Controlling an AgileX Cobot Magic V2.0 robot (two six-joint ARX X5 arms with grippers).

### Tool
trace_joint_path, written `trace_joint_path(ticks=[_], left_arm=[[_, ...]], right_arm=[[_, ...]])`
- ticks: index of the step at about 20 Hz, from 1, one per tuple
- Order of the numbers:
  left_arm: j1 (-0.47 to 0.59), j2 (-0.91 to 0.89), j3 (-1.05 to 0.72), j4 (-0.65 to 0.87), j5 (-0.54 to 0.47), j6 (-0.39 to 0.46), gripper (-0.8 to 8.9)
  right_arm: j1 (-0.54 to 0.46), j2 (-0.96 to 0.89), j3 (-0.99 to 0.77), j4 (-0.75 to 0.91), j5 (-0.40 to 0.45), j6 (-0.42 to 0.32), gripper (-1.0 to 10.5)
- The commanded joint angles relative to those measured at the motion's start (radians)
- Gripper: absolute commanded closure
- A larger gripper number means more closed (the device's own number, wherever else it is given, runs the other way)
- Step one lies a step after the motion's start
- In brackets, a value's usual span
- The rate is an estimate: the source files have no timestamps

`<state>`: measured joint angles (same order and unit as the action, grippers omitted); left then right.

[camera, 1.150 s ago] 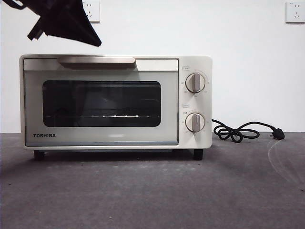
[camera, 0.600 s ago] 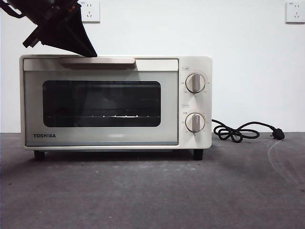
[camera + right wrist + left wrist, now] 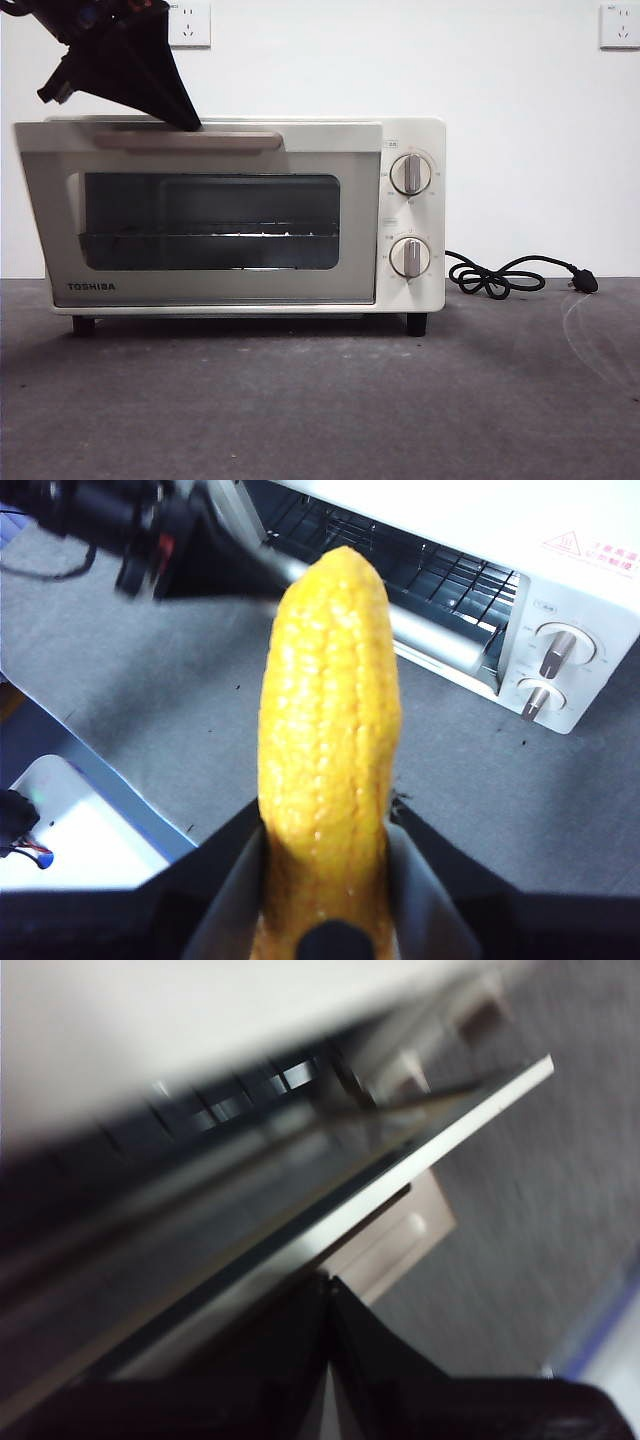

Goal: Take the corn from the table,put the corn in the oven

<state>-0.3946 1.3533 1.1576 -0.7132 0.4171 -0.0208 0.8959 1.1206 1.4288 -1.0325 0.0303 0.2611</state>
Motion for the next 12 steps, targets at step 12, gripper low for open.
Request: trace_joint_path(ticks=[12], left_arm=[[-0.245, -0.068, -0.024, -0.118, -0.025, 0.046, 8.19]], right_arm=[[0.002, 0.001, 0.003, 0.005, -0.012, -0.031, 9.6]])
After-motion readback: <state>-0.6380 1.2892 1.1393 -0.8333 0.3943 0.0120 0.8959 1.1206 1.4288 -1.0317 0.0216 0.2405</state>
